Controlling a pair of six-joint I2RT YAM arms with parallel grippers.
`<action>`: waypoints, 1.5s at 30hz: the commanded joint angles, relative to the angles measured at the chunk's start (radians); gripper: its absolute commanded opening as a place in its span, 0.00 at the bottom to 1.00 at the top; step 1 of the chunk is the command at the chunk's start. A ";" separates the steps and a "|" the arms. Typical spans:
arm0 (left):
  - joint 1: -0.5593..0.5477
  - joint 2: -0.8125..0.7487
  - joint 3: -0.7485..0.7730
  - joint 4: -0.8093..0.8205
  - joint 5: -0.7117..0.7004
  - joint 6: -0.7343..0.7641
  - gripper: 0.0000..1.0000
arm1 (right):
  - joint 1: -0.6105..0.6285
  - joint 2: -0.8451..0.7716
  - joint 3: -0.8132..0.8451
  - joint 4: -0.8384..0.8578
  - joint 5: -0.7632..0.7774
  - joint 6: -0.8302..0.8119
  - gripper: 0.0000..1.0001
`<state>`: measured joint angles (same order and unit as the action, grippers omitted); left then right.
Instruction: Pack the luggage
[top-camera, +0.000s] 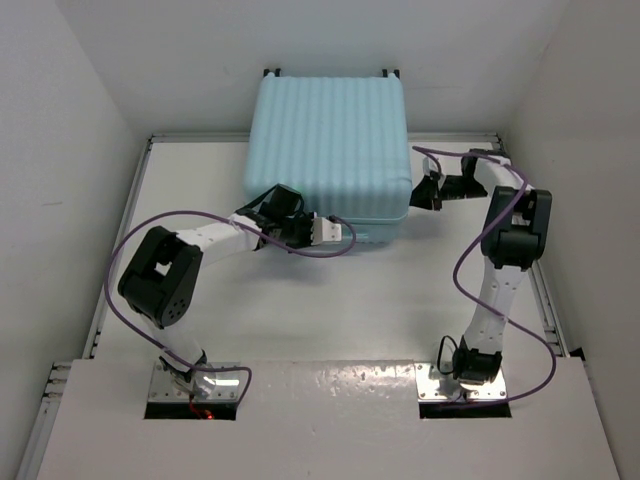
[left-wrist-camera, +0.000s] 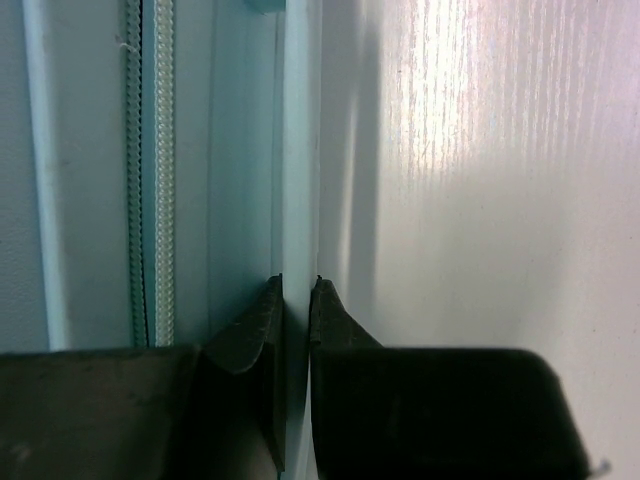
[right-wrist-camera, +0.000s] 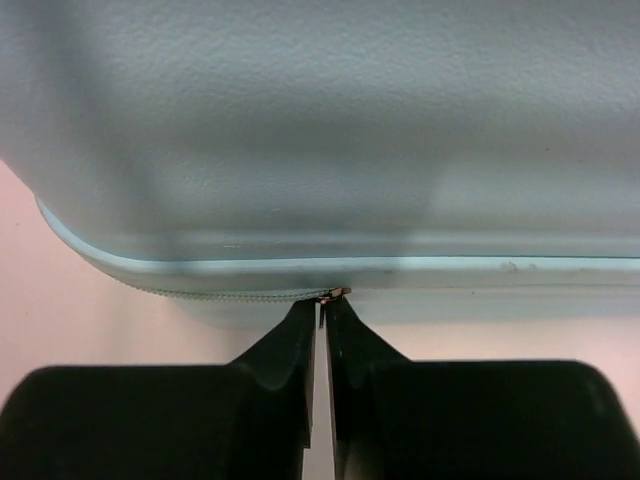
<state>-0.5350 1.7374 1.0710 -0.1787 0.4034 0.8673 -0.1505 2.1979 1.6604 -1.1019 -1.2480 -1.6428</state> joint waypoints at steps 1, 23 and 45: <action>0.101 0.093 -0.020 -0.042 -0.229 0.032 0.00 | 0.048 0.020 0.088 -0.321 -0.143 -0.259 0.04; 0.017 0.042 -0.048 0.027 -0.218 -0.183 0.00 | 0.138 -0.508 -0.551 0.405 0.028 0.644 0.00; -0.114 -0.127 -0.269 0.301 0.069 -0.501 0.00 | 0.724 -0.724 -1.051 1.804 0.977 1.905 0.00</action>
<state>-0.6067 1.6302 0.8642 0.0914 0.3302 0.5907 0.5163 1.4464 0.5640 0.5320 -0.2523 0.1829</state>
